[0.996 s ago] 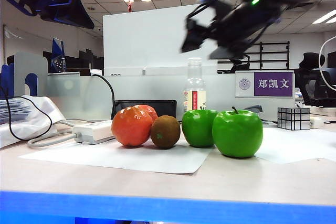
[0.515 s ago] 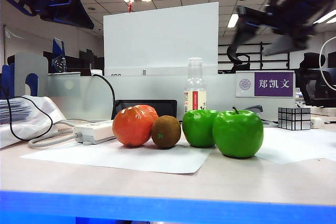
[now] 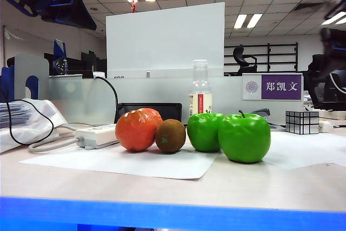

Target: Put the same fruits together.

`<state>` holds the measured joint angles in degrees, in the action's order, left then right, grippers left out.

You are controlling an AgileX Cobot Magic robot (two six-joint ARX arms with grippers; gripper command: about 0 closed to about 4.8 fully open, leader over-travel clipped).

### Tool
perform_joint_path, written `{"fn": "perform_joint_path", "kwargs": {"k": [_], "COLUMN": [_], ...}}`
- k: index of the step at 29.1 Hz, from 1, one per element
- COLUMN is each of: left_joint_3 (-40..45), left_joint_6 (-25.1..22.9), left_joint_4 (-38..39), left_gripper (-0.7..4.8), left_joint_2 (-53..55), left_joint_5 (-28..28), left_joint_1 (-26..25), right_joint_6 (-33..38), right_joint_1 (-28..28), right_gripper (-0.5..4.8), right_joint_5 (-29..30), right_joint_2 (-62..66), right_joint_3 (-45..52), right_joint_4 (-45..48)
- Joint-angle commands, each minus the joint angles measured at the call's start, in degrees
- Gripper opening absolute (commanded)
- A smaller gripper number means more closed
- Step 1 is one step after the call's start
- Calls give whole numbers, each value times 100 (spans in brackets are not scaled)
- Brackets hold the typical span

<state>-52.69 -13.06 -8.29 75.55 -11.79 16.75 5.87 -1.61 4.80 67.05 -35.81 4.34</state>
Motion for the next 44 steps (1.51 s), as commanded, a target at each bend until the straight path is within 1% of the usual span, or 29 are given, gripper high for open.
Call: {"fn": "perform_joint_path", "kwargs": {"k": [1, 6, 8, 11, 19, 23, 29, 34, 36, 38, 39, 41, 44], "left_joint_3": [-22, -22, -22, -22, -22, -22, -22, -22, -22, -22, -22, -22, -22], "left_joint_6": [20, 20, 20, 20, 17, 17, 24, 20, 20, 22, 20, 20, 20], "left_joint_4": [-44, -61, -74, -81, -85, -85, -83, -20, 37, 118, 219, 380, 557], "left_gripper": [-4, -4, -4, -4, -4, -4, -4, -4, -4, -4, -4, -4, -4], "left_joint_2": [-17, -17, -17, -17, -17, -17, -17, -17, -17, -17, -17, -17, -17], "left_joint_5": [0, 0, 0, 0, 0, 0, -13, -625, -778, -933, -1134, -1353, -1401], "left_joint_1": [-4, -4, -4, -4, -4, -4, -4, -4, -4, -4, -4, -4, -4], "right_joint_6": [11, -11, 2, 212, 304, 387, 592, 590, 592, 592, 590, 588, 590], "right_joint_1": [-378, -603, -680, -839, -826, -824, -796, -796, -796, -796, -796, -796, -796], "right_gripper": [479, 479, 479, 479, 479, 479, 479, 479, 479, 479, 479, 479, 479], "right_joint_5": [280, 278, 238, 262, 306, 459, 553, 717, 715, 717, 717, 752, 846], "right_joint_2": [-13, 90, 125, 197, 345, 831, 1318, 1384, 1384, 1384, 1384, 1416, 1582], "right_joint_3": [13, 39, 164, 466, 645, 645, 643, 643, 643, 640, 640, 645, 645], "right_joint_4": [-24, -22, 144, 417, 610, 741, 1252, 1475, 1576, 1602, 1569, 1554, 1545]}}
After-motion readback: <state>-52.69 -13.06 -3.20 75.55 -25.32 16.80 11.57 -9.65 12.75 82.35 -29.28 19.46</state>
